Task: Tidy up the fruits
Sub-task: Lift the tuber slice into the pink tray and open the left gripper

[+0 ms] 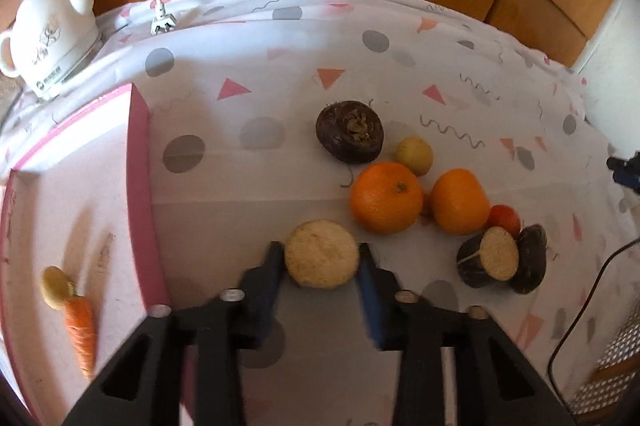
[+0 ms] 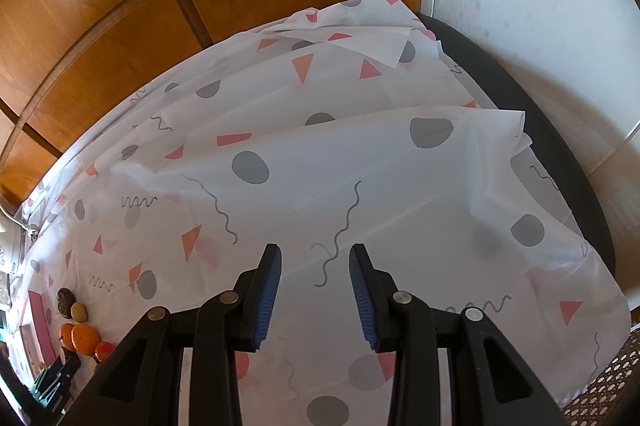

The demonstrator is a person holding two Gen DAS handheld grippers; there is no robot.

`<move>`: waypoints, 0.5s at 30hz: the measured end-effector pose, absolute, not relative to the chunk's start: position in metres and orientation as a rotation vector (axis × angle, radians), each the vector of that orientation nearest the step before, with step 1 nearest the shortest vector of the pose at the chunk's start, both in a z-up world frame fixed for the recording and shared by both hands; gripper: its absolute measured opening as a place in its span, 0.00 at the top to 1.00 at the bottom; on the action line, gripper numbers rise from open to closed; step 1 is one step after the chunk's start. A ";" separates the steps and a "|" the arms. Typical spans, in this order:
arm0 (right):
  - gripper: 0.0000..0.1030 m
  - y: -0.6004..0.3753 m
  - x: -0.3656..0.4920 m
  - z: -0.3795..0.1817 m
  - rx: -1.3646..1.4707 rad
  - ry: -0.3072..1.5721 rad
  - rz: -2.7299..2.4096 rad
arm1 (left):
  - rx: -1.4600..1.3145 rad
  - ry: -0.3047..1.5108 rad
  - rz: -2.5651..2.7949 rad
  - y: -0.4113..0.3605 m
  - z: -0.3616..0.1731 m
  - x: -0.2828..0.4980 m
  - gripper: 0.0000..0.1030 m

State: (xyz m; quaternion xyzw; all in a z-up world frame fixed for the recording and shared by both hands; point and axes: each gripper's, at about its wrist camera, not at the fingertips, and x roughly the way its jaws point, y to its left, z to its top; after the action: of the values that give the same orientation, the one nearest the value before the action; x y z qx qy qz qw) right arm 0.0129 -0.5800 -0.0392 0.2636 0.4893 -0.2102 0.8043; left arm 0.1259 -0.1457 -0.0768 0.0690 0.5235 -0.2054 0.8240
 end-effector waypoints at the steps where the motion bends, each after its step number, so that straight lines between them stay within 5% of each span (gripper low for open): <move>1: 0.65 -0.580 0.013 -0.040 0.564 1.050 -0.451 | 0.123 1.121 -0.448 -0.143 -0.075 0.125 0.67; 15: 0.65 -0.589 0.011 -0.042 0.576 1.066 -0.509 | -0.075 1.024 -0.449 -0.090 -0.020 0.093 0.67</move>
State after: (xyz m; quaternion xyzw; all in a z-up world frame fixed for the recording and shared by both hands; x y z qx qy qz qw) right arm 0.0109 -0.5895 -0.0420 0.2679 0.4956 -0.2364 0.7916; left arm 0.0928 -0.0905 -0.0202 -0.0356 0.4856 -0.2131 0.8471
